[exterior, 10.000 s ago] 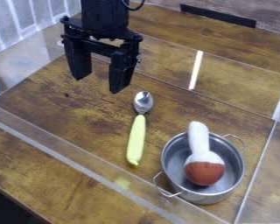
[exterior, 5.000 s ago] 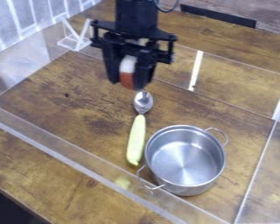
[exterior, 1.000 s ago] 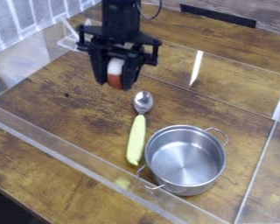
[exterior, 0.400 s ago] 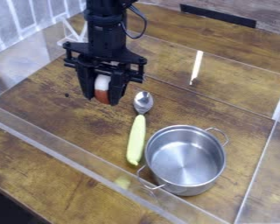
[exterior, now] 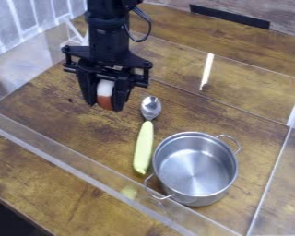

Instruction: Remove the mushroom from the silver pot and put it on the table

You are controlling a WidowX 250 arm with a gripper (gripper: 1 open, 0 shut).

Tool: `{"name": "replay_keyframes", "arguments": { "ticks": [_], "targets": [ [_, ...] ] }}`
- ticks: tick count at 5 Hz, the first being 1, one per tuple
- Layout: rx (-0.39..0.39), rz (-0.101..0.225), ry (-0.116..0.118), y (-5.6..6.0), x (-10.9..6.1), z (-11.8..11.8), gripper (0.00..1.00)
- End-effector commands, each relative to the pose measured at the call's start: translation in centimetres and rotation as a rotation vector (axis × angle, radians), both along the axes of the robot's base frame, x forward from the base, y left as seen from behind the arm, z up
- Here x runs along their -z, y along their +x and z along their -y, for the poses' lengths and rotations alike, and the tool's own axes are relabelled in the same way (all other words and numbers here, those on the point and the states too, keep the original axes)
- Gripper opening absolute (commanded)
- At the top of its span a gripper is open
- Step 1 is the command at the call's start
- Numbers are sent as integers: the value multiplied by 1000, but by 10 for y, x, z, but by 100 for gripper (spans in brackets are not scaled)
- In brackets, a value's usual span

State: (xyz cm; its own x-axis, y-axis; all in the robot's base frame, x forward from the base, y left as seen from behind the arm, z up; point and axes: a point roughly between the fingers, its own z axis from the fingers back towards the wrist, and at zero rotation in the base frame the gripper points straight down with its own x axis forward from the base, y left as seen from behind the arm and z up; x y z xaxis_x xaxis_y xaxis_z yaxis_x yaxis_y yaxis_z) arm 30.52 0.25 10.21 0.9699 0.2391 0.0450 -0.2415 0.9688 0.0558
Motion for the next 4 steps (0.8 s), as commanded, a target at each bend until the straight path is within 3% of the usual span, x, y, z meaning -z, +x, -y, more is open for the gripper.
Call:
{"name": "replay_keyframes", "arguments": {
  "ticks": [1,3,4],
  "targets": [
    [-38,72,7,-2,-25,-9,0],
    [-87,74,20,-8,-10,-15,0],
    [-49,74,24,-9,-20,-8,100]
  ]
}}
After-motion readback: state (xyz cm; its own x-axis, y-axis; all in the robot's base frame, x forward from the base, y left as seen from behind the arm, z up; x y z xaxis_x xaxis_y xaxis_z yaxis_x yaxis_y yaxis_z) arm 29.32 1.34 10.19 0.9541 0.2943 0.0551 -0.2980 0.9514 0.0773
